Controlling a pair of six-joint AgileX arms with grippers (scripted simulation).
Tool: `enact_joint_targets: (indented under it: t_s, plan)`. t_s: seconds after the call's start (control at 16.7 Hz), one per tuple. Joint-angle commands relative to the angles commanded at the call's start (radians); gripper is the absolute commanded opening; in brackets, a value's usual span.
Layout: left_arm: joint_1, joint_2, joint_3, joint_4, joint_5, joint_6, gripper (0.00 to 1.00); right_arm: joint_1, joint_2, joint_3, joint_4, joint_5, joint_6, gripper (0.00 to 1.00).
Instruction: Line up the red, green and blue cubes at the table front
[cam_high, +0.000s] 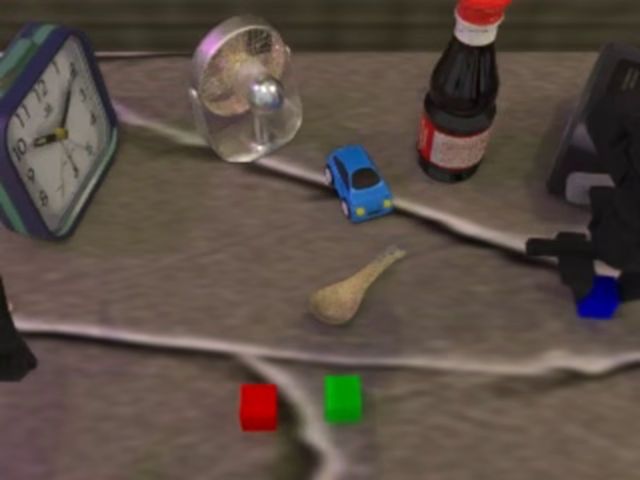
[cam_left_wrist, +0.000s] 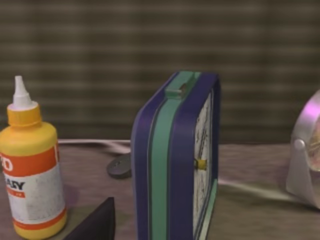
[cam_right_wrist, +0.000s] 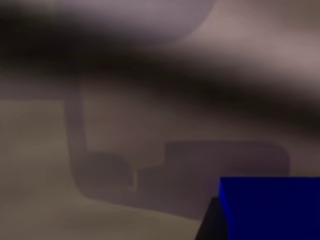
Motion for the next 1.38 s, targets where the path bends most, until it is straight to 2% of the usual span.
enact_joint_targets:
  t_s: [0.42,0.84,1.02,1.38]
  plan:
    - [0.0,0.0,0.0,0.0,0.0,0.0,1.0,0.007,-0.102,0.111,-0.223,-0.001,-0.002,0.0]
    - [0.0,0.0,0.0,0.0,0.0,0.0,1.0,0.018,-0.119,0.121,-0.245,-0.001,0.012,0.0]
    - [0.0,0.0,0.0,0.0,0.0,0.0,1.0,0.114,-0.137,0.107,-0.253,-0.001,0.089,0.0]
    - [0.0,0.0,0.0,0.0,0.0,0.0,1.0,0.425,-0.213,0.044,-0.274,0.0,0.341,0.0]
